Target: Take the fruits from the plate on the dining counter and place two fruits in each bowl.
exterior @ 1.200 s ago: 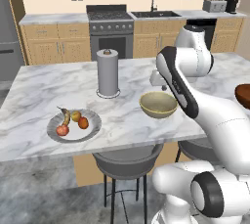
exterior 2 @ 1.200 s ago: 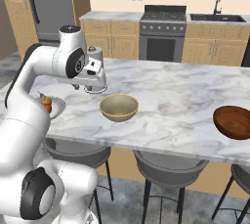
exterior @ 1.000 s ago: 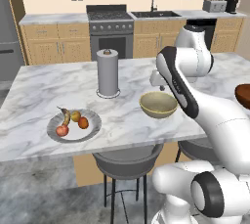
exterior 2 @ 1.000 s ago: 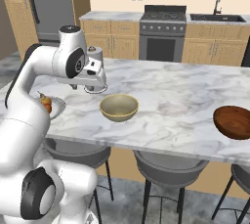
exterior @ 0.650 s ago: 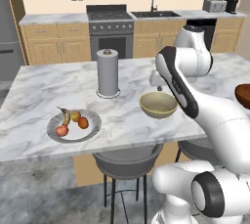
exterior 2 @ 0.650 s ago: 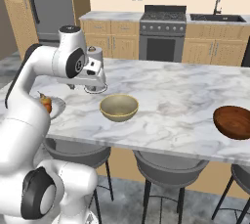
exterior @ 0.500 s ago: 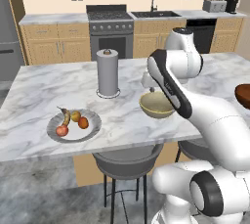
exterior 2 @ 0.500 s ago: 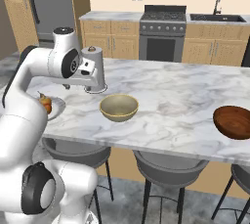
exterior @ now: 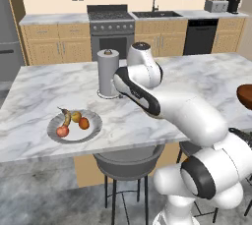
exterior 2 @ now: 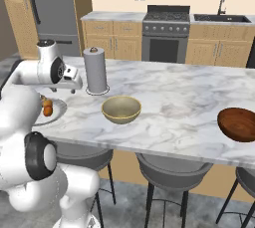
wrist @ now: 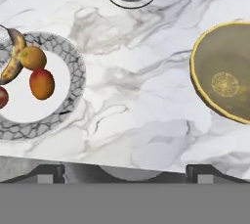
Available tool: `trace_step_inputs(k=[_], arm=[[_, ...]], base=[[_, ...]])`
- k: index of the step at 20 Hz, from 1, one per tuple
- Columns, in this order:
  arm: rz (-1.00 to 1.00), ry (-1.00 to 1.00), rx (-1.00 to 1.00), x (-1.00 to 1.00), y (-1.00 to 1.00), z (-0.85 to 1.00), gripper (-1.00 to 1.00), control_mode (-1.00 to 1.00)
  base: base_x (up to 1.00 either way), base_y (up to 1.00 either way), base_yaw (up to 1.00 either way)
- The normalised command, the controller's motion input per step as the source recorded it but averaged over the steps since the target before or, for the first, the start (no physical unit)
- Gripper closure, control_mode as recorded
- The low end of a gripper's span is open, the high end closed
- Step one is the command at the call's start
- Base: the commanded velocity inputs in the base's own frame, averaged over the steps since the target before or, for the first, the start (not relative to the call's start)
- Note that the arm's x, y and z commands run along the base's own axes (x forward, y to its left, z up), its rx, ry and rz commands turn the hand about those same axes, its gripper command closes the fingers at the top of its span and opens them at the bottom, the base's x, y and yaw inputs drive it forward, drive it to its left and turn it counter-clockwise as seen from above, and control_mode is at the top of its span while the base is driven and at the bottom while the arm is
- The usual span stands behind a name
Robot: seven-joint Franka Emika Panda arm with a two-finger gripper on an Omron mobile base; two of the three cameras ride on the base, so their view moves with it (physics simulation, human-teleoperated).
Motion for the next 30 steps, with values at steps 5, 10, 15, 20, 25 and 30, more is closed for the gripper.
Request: trace_step_inputs(k=[5, 10, 15, 20, 25, 30], arm=[[0.00, 0.00, 0.03, 0.85, 0.38, -0.21, -1.00, -1.00], [0.00, 0.01, 0.00, 0.46, 0.30, -0.19, -1.00, -1.00], [0.01, 0.01, 0.00, 0.00, 0.00, -0.04, -1.00, -1.00], [0.00, 0.00, 0.00, 0.04, 0.01, -0.04, -1.00, -1.00], [0.05, 0.16, 0.06, 0.24, 0.35, -0.43, -1.00, -1.00], [0.09, 0.16, 0.03, 0.04, 0.41, -0.43, -1.00, -1.00]], base=[[0.00, 0.00, 0.00], [0.00, 0.00, 0.00], [0.00, 0.00, 0.00], [0.00, 0.00, 0.00], [0.00, 0.00, 0.00], [0.00, 0.00, 0.00]])
